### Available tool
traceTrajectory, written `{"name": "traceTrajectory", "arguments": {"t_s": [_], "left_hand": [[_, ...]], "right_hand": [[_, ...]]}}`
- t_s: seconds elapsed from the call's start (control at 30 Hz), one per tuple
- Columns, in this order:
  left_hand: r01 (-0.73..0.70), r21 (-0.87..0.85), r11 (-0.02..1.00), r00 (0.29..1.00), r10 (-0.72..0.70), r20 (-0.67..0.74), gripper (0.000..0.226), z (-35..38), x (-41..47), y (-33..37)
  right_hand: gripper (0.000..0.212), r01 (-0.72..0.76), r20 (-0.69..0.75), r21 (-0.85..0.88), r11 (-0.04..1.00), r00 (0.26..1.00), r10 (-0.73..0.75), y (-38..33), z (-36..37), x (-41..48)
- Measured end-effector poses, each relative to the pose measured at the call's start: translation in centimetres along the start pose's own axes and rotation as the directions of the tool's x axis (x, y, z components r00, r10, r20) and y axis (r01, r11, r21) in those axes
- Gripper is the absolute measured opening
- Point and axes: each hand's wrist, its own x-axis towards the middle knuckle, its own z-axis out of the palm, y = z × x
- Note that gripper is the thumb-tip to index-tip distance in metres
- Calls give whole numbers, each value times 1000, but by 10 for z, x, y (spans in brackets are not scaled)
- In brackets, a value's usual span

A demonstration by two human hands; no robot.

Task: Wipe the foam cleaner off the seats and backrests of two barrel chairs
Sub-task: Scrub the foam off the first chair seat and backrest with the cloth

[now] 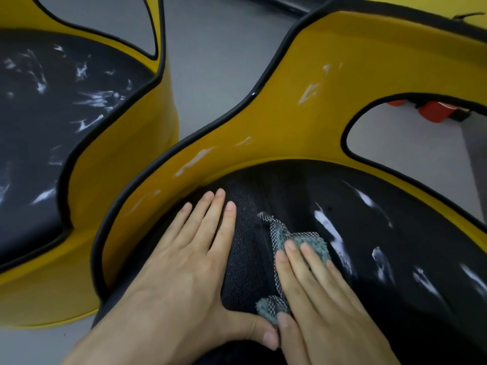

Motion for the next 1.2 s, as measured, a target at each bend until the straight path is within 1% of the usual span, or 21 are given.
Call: {"name": "traceTrajectory", "arguments": {"t_s": [0.1,0.13,0.17,0.2,0.23,0.27,0.3,0.33,0.37,0.4,0.43,0.53,0.63,0.73,0.8,0.9,1.0,1.13,1.2], "left_hand": [[-1,-18,1000,999,2,49,147,-5,0,-1],[-6,-31,999,998,8,58,150,-7,1,-2],[-18,-52,998,999,19,29,156,-9,2,-2],[7,-97,995,998,-1,64,156,-13,2,0],[40,-103,994,988,-24,151,152,-17,1,1],[56,-84,995,978,-38,207,148,-21,2,1],[63,-90,994,977,-43,210,146,-22,1,2],[60,-111,992,984,-40,174,146,-21,-1,2],[51,-149,988,995,-36,97,146,-16,-3,2],[29,-169,985,999,-23,37,146,-15,-2,2],[7,-162,987,1000,-5,10,146,-13,-2,2],[-24,-87,996,1000,24,-2,146,-6,-5,-2],[-32,-61,998,999,31,-28,145,-6,-5,-1],[-25,0,1000,999,25,-24,147,-5,-5,0],[-18,25,1000,1000,19,-23,143,-5,-7,1],[5,29,1000,1000,-5,-16,138,-3,-12,2],[50,43,998,999,-49,-18,138,-3,-15,2],[84,78,993,996,-83,-27,137,-2,-18,5],[99,71,993,995,-97,-31,137,-1,-17,7]], "right_hand": [[57,0,5,12,1000,1000,0,-3,-6,8],[58,1,22,24,1000,1000,-2,-3,-8,14],[61,-5,62,38,999,998,3,-2,-9,21],[64,-13,102,47,999,995,8,-1,-10,31],[64,-25,125,49,998,992,19,0,-10,42],[65,-39,142,47,998,989,32,1,-8,56],[69,-54,167,45,998,985,46,3,-5,71],[74,-66,189,41,997,980,57,4,-2,86],[77,-81,197,36,996,978,72,6,1,99],[78,-97,188,32,995,978,90,7,3,109],[78,-105,172,31,994,980,98,7,4,114],[72,-111,143,60,992,984,102,3,-2,91],[63,-99,113,75,992,990,90,-4,-12,37],[62,-55,45,64,996,998,53,-5,-10,-10],[60,-32,17,44,999,999,31,-4,-6,-19],[61,-28,11,51,998,1000,28,-7,-6,-2],[58,-9,49,56,998,999,6,-8,0,38],[68,-40,105,53,998,994,34,-6,12,101],[72,-61,112,65,996,992,54,-8,13,112]]}}
